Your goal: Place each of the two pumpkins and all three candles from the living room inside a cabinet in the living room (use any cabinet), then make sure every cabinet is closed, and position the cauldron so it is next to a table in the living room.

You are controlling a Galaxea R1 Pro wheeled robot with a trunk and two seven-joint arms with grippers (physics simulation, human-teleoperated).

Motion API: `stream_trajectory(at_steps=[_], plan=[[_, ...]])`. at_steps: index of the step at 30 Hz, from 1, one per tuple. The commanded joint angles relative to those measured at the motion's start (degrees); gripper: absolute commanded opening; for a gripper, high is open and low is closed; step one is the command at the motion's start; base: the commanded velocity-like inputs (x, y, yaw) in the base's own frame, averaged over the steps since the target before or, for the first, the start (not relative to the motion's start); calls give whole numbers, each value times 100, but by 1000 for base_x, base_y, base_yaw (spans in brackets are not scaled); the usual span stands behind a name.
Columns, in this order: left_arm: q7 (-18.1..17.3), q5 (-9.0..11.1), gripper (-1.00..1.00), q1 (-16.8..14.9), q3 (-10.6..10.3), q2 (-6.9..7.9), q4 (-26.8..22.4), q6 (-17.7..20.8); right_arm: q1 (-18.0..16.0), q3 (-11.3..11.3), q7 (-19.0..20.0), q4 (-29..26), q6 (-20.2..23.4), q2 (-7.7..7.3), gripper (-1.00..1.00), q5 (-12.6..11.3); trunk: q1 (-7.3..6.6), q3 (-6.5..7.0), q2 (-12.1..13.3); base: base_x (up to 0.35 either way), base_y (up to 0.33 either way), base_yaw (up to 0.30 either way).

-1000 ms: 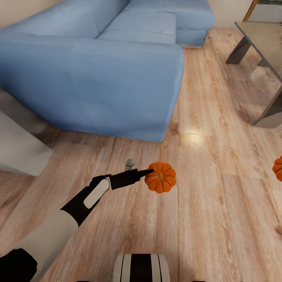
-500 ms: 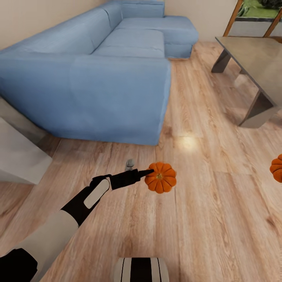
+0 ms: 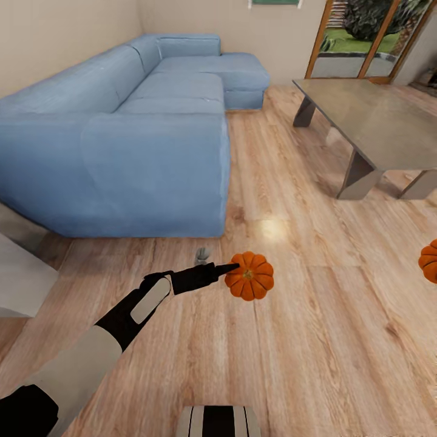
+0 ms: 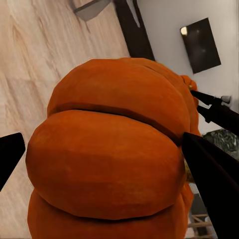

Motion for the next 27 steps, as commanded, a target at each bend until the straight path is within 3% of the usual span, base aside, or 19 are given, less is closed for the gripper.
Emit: stream_trajectory(at_steps=[1, 21, 27], plan=[[-2, 17, -100, 0, 1, -11, -1, 7, 0, 0, 0, -3, 5, 0, -100, -20, -2, 28, 2, 0, 0, -244], [33, 5, -100, 0, -16, -87, 150, 8, 5, 5, 5, -1, 5, -6, -100, -18, -54, 577, 28, 0, 0, -244], [41, 0, -100, 0, -16, -87, 151, 7, 109, 341, 17, 5, 5, 0, -100, -20, -69, 741, 36, 0, 0, -244]])
